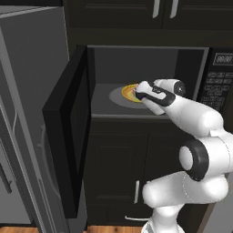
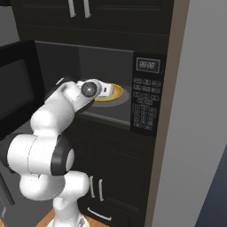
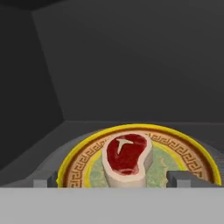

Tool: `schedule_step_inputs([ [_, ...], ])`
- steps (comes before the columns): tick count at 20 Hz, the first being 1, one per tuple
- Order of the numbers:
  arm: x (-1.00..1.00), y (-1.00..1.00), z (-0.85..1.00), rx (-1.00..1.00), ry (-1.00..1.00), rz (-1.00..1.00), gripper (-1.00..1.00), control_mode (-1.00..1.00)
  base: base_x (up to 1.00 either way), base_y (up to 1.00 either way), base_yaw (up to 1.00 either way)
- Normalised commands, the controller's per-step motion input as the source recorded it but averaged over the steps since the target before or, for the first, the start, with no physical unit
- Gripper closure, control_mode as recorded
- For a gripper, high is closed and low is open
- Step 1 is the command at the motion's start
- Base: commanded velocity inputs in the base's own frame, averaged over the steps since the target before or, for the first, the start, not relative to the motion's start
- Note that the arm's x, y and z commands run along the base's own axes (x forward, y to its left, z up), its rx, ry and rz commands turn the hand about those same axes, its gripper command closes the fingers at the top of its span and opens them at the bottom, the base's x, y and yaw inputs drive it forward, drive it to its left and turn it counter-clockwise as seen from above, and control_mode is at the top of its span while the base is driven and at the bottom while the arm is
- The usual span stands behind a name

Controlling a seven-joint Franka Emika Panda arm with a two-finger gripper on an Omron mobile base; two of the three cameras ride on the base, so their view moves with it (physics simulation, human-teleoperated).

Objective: Transport the steak from the fridge to the microwave and turn on the microwave.

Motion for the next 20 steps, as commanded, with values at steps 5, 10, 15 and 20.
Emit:
schedule_step_inputs([
  [5,-0.88,-0.03,0.22,0.00,0.00,0.00,-1.00,-1.00,0.00,0.00,0.00],
  [10,-1.00,0.00,0.33,-0.04,0.00,0.00,-1.00,-1.00,0.00,0.00,0.00],
  [15,-0.93,0.00,0.39,-0.06,0.03,0.00,-1.00,-1.00,0.00,0.00,0.00],
  [20,-0.82,0.00,0.25,-0.09,0.13,0.00,-1.00,-1.00,0.00,0.00,0.00],
])
